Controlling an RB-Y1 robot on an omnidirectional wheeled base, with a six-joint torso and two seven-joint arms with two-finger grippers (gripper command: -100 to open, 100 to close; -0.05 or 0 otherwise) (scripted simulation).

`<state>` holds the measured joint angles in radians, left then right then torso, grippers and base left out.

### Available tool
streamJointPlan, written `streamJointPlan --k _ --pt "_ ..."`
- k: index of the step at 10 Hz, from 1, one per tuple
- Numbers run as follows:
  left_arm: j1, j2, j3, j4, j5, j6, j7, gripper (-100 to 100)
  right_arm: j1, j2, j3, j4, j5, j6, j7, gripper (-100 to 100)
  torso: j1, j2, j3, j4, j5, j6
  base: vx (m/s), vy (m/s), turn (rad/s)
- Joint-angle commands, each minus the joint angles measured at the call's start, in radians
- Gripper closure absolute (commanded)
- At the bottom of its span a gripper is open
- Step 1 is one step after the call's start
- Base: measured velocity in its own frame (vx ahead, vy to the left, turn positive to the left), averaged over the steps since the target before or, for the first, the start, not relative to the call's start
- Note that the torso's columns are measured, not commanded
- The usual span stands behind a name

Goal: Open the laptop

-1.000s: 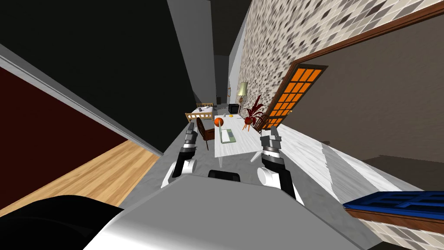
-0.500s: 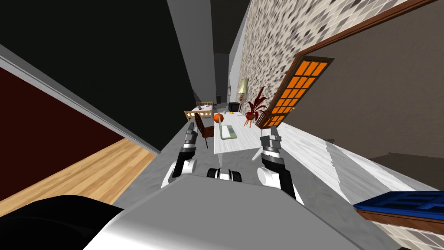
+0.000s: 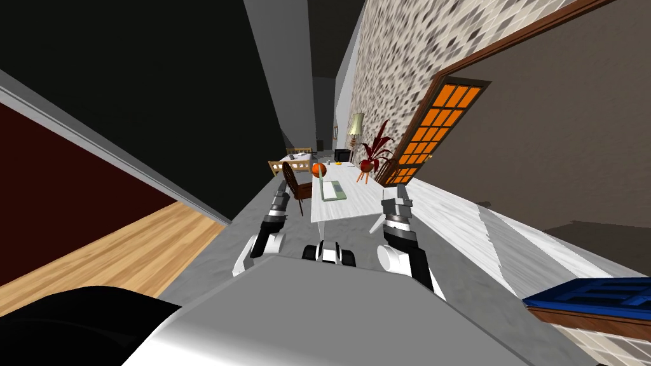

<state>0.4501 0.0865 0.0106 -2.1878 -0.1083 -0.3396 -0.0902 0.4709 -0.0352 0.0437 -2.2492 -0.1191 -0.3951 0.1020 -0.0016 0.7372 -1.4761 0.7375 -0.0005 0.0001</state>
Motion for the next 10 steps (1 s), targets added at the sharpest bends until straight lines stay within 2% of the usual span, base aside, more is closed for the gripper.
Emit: streamJointPlan --k 1,4,10 --pt "-0.028 0.043 0.027 0.050 -0.018 0.028 -0.022 -100 0.000 0.000 0.000 0.000 0.000 0.000 0.000 0 0.000 0.000 0.000 0.000 0.000 0.000 0.030 -0.130 -0.028" --pt "-0.068 0.053 0.066 0.122 -0.045 0.069 -0.055 -100 0.000 0.000 0.000 0.000 0.000 0.000 0.000 0 0.001 0.000 0.000 0.000 0.000 0.000 0.039 -0.145 -0.029" --pt "-0.132 0.028 0.129 0.242 -0.088 0.135 -0.107 -100 0.000 0.000 0.000 0.000 0.000 0.000 0.000 0 0.003 0.000 0.000 0.000 0.001 0.000 0.027 -0.116 -0.024"
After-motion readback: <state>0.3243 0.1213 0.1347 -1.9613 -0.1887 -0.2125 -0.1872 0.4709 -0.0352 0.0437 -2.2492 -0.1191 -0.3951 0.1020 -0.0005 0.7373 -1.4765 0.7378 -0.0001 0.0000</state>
